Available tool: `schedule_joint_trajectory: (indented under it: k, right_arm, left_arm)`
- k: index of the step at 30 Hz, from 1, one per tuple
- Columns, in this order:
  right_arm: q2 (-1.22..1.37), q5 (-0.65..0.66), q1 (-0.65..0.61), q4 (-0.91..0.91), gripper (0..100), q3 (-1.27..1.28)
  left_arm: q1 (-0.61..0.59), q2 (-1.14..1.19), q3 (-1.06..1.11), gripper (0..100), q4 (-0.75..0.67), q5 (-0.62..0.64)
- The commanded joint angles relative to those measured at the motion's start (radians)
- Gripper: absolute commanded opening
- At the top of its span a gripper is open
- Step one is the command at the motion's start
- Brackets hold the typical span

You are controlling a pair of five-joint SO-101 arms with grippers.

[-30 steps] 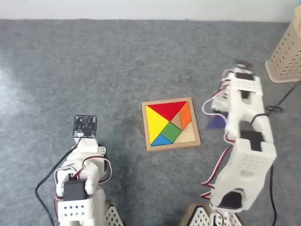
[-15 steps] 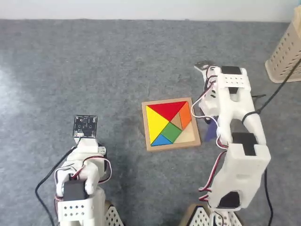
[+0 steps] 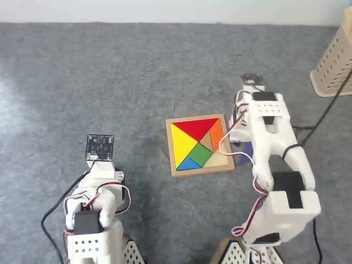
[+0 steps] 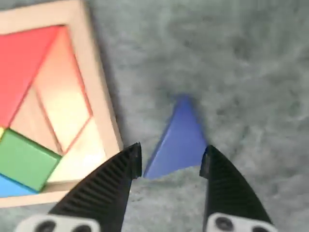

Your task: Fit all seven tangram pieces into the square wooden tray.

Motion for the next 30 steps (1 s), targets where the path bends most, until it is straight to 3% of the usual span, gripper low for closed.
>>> schedule_joint_trajectory:
  k: [1, 17, 24, 30]
  right_arm:
    - [-0.053, -0.025, 0.050, 0.016, 25.3, -0.003]
    - [0.136, -0.023, 0.008, 0.001, 27.3, -0.037]
    - [0.134, -0.025, 0.008, -0.005, 9.9, -0.035]
    - [0.130, -0.025, 0.010, -0.002, 9.8, -0.037]
  left_arm:
    - [0.006, -0.015, -0.012, 1, 0.003, 0.008]
    - [0.006, -0.015, -0.012, 1, 0.003, 0.008]
    - [0.006, -0.015, -0.012, 1, 0.003, 0.008]
    - [0.006, -0.015, -0.012, 1, 0.003, 0.008]
